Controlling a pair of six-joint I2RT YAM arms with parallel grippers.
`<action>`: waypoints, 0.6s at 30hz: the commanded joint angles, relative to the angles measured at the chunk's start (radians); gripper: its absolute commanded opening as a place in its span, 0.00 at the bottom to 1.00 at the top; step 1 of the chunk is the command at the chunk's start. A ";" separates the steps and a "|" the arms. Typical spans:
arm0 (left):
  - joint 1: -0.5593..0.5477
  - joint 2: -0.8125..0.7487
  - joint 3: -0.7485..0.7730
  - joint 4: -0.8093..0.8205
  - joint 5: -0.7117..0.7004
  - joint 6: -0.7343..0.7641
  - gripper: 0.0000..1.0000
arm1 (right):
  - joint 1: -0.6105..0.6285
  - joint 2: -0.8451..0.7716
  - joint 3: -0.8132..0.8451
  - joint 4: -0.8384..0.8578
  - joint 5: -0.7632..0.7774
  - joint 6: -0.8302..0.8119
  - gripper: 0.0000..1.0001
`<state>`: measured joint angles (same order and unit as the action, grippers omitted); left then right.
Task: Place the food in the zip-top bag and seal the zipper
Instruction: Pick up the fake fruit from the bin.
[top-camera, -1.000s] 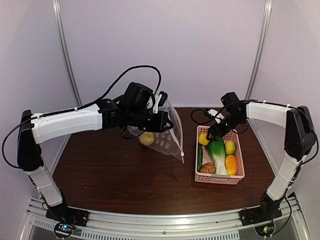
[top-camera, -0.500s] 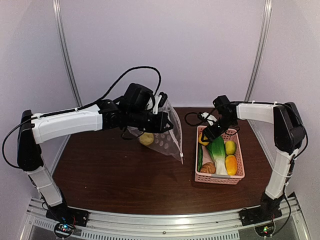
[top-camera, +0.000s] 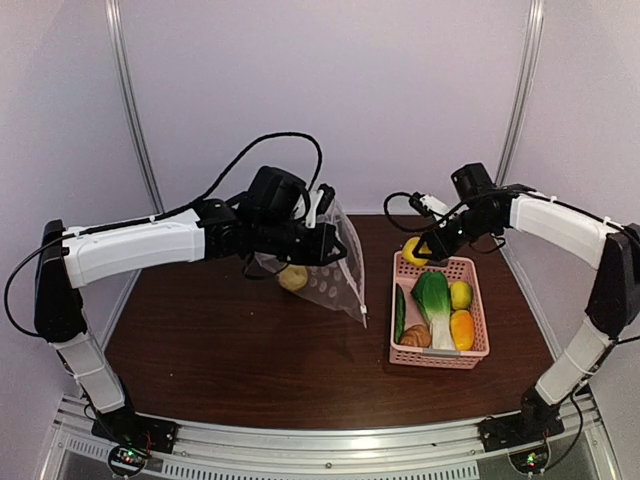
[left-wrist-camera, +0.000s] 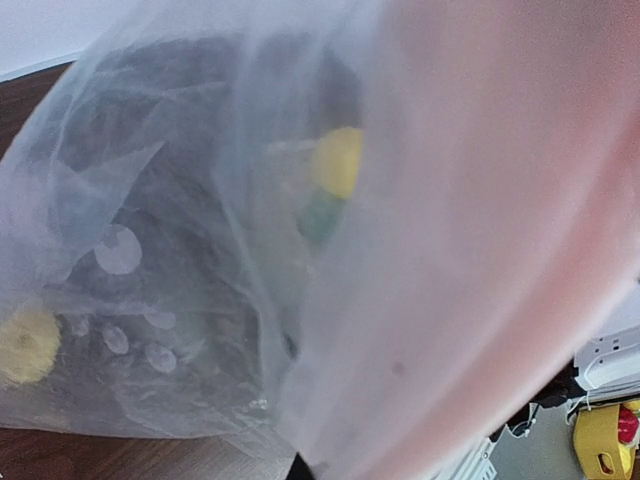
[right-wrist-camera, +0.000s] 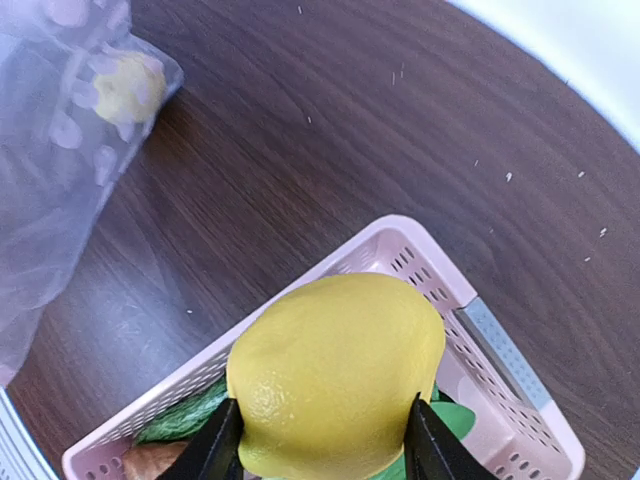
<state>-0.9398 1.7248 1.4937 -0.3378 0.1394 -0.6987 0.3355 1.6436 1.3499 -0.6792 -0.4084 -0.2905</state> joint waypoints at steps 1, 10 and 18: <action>-0.001 -0.001 -0.003 0.056 0.019 -0.007 0.00 | 0.005 -0.181 -0.017 -0.084 -0.129 -0.022 0.39; 0.000 0.058 0.046 0.083 0.072 -0.032 0.00 | 0.183 -0.327 0.017 -0.129 -0.467 -0.044 0.42; -0.002 0.055 0.069 0.081 0.091 -0.047 0.00 | 0.273 -0.207 0.130 -0.174 -0.576 -0.059 0.42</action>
<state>-0.9398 1.7817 1.5208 -0.2955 0.2031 -0.7330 0.5892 1.3960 1.4315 -0.8253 -0.9043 -0.3397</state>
